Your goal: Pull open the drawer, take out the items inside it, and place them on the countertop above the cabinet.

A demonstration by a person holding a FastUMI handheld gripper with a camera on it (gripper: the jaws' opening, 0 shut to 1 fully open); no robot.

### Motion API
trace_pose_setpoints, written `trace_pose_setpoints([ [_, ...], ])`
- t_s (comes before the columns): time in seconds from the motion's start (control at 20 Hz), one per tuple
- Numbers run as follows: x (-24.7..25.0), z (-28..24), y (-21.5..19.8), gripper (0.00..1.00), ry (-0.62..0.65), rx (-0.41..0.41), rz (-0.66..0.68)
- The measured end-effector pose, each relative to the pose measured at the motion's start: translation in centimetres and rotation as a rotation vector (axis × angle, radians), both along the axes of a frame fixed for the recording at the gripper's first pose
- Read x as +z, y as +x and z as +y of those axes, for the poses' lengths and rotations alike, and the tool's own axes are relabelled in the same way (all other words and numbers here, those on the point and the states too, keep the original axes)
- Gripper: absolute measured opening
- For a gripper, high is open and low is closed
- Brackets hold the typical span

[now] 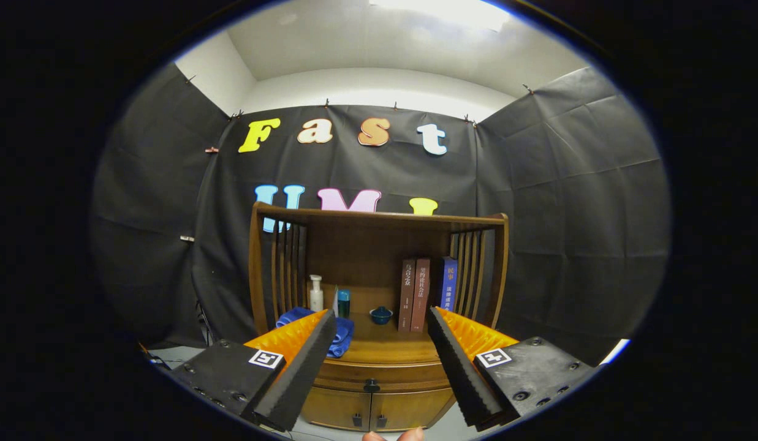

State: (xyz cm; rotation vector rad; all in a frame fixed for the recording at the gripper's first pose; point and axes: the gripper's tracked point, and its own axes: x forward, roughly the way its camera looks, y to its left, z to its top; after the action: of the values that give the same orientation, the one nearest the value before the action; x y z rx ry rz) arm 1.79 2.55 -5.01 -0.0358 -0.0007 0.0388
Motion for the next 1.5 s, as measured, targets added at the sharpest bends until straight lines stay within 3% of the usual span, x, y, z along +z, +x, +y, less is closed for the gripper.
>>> trace_pose_setpoints([
  [0.25, -6.5, 1.2, 2.1, 0.98, 0.019, 0.030, 0.049],
  [0.7, -21.3, 0.1, 8.1, 0.99, 0.002, 0.011, 0.170],
  [1.15, -31.0, 0.5, 13.2, 0.98, 0.015, 0.000, 0.296],
  [1.3, -33.3, 0.7, 14.5, 0.68, 0.041, -0.016, 0.332],
  [1.4, -34.1, 0.6, 15.1, 0.54, 0.061, -0.031, 0.353],
  [1.5, -34.1, 0.6, 15.1, 0.52, 0.075, -0.053, 0.351],
])
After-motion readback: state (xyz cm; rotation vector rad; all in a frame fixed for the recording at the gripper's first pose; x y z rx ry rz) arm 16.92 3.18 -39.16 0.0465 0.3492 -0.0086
